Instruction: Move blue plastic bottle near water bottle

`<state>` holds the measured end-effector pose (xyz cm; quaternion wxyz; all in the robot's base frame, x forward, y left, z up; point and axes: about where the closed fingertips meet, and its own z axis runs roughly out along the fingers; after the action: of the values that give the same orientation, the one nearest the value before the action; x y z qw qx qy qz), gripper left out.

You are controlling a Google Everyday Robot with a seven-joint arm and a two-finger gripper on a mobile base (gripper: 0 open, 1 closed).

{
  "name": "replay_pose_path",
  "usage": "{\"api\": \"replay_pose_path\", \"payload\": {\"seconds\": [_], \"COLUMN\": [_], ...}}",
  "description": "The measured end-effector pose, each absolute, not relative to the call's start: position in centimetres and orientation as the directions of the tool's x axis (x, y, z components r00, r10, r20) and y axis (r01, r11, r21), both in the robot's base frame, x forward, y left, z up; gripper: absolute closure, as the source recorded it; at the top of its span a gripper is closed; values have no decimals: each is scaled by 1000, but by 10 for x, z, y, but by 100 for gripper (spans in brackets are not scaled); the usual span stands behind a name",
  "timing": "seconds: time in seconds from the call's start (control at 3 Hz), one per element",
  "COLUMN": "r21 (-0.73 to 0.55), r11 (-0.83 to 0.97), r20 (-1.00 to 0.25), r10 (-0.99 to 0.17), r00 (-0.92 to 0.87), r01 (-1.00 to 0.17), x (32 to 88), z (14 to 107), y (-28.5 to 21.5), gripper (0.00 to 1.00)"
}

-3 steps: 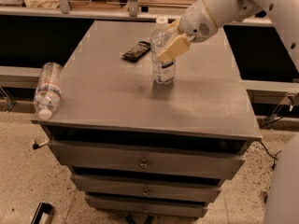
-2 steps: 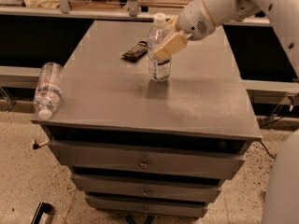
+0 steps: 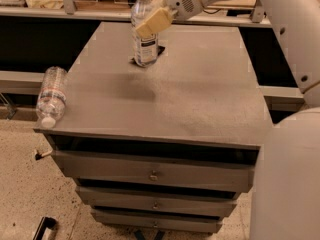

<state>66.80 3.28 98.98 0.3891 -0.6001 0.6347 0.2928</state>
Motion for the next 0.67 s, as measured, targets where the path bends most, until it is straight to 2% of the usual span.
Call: {"api": "replay_pose_path", "payload": {"seconds": [0.33,0.67], "r21": [-11,8], "r11": [53,35], "r20": [-846,-845], "r10": [-533,-534], "r00": [-19,-26], "r01": [-999,-999], "x": [665,663], "z": [983,981], "y": [76,86], "gripper": [100,100]}}
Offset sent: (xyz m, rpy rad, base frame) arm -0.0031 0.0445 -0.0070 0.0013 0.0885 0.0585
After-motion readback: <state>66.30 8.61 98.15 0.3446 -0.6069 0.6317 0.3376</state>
